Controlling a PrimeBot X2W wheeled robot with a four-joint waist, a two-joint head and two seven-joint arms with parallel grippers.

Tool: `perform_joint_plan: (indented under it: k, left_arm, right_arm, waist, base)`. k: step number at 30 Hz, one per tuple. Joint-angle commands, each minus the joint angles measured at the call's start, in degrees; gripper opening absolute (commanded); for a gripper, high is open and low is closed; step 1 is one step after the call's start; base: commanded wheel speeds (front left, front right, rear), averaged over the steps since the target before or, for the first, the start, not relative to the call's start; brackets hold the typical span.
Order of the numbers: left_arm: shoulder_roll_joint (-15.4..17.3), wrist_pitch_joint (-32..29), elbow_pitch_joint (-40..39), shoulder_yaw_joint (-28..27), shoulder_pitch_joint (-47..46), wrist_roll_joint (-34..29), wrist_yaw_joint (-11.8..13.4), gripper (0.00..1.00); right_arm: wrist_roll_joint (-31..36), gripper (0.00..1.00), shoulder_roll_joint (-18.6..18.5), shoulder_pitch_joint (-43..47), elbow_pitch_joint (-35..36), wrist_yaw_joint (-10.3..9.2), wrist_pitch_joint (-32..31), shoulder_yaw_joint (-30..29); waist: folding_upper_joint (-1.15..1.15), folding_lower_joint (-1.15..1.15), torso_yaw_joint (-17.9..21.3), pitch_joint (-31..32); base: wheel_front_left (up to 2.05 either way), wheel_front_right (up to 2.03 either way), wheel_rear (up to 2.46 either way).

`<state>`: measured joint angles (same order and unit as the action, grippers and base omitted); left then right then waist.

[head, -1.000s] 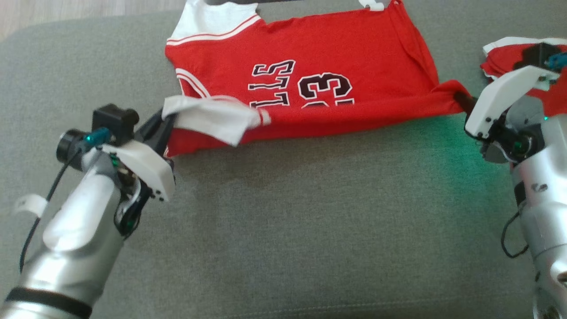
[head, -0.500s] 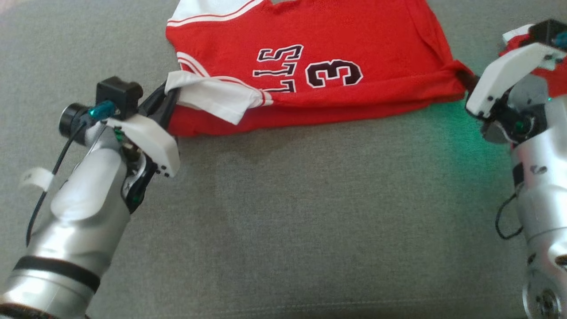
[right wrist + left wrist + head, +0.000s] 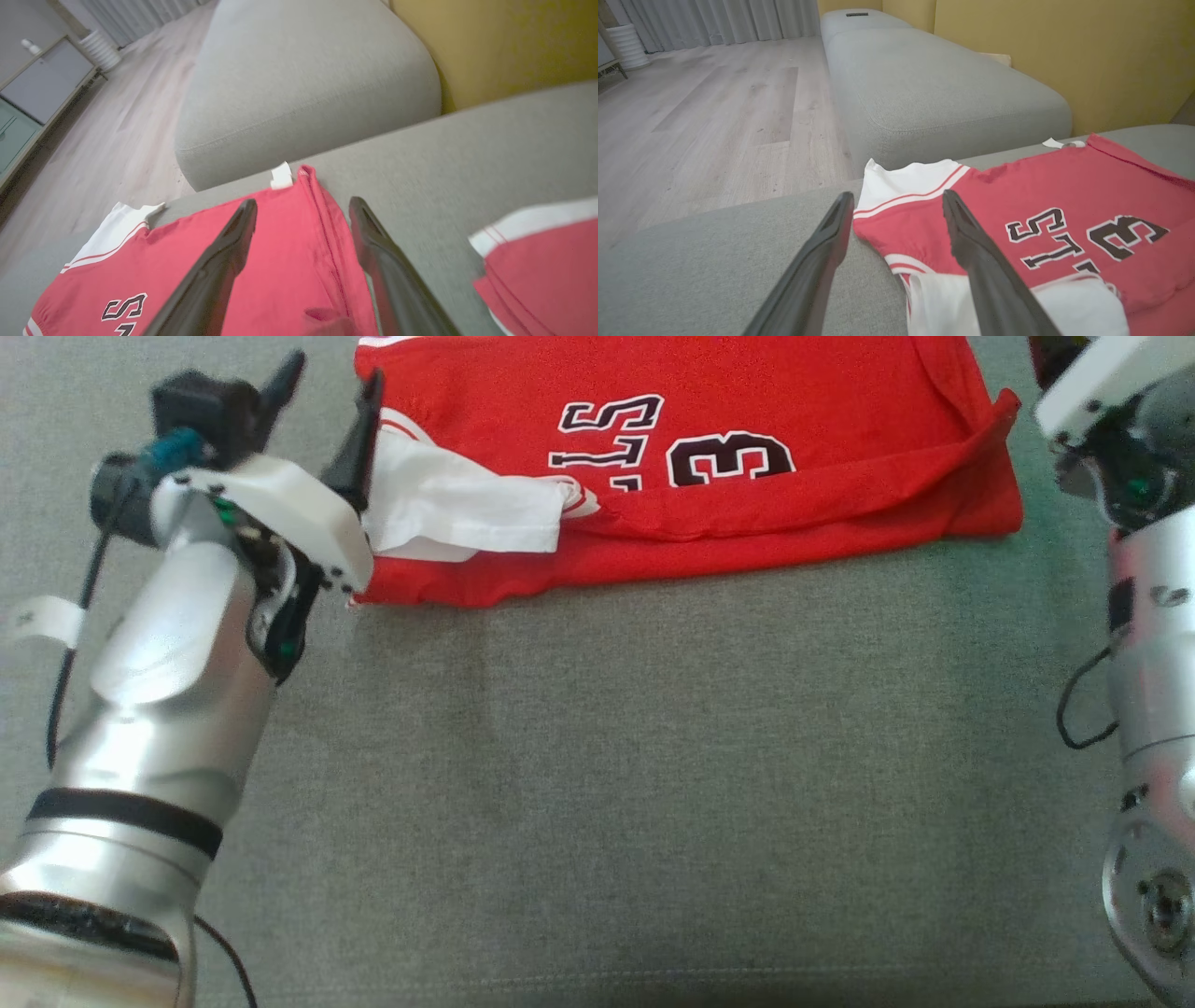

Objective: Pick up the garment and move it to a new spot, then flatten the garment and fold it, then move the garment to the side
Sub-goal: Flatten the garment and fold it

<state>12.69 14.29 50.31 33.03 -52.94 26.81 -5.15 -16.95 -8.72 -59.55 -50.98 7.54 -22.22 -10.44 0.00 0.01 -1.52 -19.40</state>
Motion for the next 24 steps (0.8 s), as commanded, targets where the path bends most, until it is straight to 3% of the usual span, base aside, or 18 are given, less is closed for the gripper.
perform_joint_plan:
  k: [1, 5, 9, 13, 18, 24]
  left_arm:
    - [2.06, 0.68, -1.84, -2.51, -2.88, -0.23, 0.52, 1.0]
    - [2.45, 0.69, -7.26, -7.46, -1.6, -0.89, 2.01, 1.0]
    - [2.41, 0.7, -15.18, -13.22, 2.84, -2.61, 3.02, 1.0]
    - [0.66, 0.7, -24.95, -20.42, 10.09, -5.45, 3.41, 1.0]
    - [-2.61, 0.7, -32.59, -25.39, 17.55, -9.02, 3.03, 1.0]
    - [-7.1, 0.71, -38.24, -29.66, 26.03, -11.7, 2.0, 1.0]
  right_arm:
    - [0.66, 1.0, 1.2, -2.66, 2.57, -0.05, 1.46, 2.16]
    - [-1.58, 1.0, -0.28, -1.1, 6.8, -0.05, 8.56, 10.57]
    - [-5.19, 1.0, -4.13, 3.36, 12.21, -0.05, 16.12, 19.13]
    - [-7.97, 1.0, -7.5, 9.35, 16.76, -0.05, 25.73, 23.26]
    - [-4.64, 1.0, -8.47, 15.37, 20.02, -0.05, 33.27, 24.57]
    - [2.27, 1.0, -6.46, 23.86, 24.77, -0.05, 36.3, 21.8]
  waist:
    - [0.0, -0.01, 0.01, -0.11]
    - [0.0, -0.01, 0.19, 0.35]
    - [0.0, -0.01, 0.83, 1.87]
    - [0.0, -0.01, 1.66, 4.36]
    - [0.0, -0.01, 2.26, 6.81]
    - [0.0, -0.01, 2.69, 9.42]
  base:
    - [0.0, 0.0, 0.0]
    - [0.0, 0.0, 0.0]
    - [0.0, 0.0, 0.0]
    - [0.0, 0.0, 0.0]
    - [0.0, 0.0, 0.0]
    - [0.0, 0.0, 0.0]
